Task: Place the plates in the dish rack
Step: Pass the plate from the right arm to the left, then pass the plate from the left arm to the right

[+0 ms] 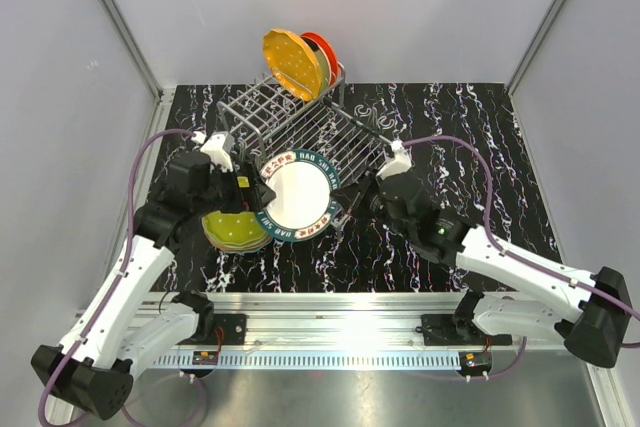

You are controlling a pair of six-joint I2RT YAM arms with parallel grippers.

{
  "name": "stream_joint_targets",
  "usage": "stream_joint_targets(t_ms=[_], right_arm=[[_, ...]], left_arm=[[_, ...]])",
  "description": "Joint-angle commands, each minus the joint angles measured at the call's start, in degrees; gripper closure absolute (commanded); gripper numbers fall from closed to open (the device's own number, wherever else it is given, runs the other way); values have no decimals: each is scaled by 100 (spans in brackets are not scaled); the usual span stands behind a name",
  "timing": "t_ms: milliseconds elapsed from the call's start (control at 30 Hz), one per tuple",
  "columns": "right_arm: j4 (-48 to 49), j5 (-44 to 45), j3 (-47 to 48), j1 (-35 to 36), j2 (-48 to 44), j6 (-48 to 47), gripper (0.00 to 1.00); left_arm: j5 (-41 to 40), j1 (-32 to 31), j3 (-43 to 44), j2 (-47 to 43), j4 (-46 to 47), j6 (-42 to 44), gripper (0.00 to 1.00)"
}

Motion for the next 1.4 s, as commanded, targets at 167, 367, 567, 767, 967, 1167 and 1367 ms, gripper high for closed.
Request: stream_joint_targets(t_ms=[167,367,567,767,967,1167,1367], right_arm=[[1456,-13,-477,-63,-718,217,100],[1931,-198,-750,-72,-824,217,100],[2125,-145,-979,-89,-1070,182,100],[2239,-189,-979,-107,-1071,200,100],[2572,-329,-1040,-194,-974,374,89],[3021,-725,-1181,-397,-825,700,83],[3048,-918,-1102,-441,-605,841,74]], left_arm=[[1524,78,-87,-67,959,-646,5],[2235,192,-166,-49,1442,-1006,24],[2456,289,-149,-242,1670,-1068,70],[2754,350,-298,-506,2126,-1243,99],[3167,561,-298,-454,2356,-1823,100],[3817,922,-535,-313,2970,-2720,100],[3863,1054,-606,-427,3174,-2905,100]])
